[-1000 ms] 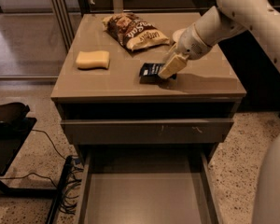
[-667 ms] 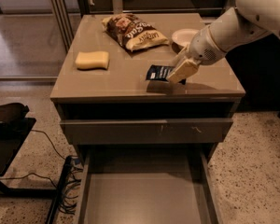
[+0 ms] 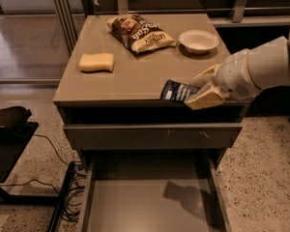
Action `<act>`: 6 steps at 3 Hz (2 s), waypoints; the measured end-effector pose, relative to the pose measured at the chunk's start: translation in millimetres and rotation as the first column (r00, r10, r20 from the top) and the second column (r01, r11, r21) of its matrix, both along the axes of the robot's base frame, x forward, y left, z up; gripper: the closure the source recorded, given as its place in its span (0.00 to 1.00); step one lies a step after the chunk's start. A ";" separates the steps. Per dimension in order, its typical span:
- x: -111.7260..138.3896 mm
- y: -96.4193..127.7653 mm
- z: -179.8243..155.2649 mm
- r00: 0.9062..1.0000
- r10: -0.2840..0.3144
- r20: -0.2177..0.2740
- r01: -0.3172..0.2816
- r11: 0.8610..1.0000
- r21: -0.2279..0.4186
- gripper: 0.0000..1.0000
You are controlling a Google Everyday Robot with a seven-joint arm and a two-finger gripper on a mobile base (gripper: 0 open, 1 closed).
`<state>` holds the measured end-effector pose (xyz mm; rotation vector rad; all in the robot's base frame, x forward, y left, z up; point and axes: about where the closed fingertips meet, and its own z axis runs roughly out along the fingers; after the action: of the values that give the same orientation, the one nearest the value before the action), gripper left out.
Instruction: Place rxbar blueberry into middle drawer
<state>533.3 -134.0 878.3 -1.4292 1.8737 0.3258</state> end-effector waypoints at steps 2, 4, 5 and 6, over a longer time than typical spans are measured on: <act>-41.1 1.0 -82.2 0.997 -0.046 -0.062 0.048 0.998 0.035 1.00; -45.1 5.7 -130.9 0.990 -0.062 -0.125 0.070 0.996 0.055 1.00; -56.4 3.3 -204.8 0.975 -0.116 -0.190 0.135 0.987 0.091 1.00; -66.2 -2.4 -269.7 0.955 -0.198 -0.222 0.225 0.969 0.105 1.00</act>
Offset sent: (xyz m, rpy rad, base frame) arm -0.0251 -0.0008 -0.0503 0.0418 0.0191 -0.0410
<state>467.1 -136.3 608.5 -1.1311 2.1138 0.4986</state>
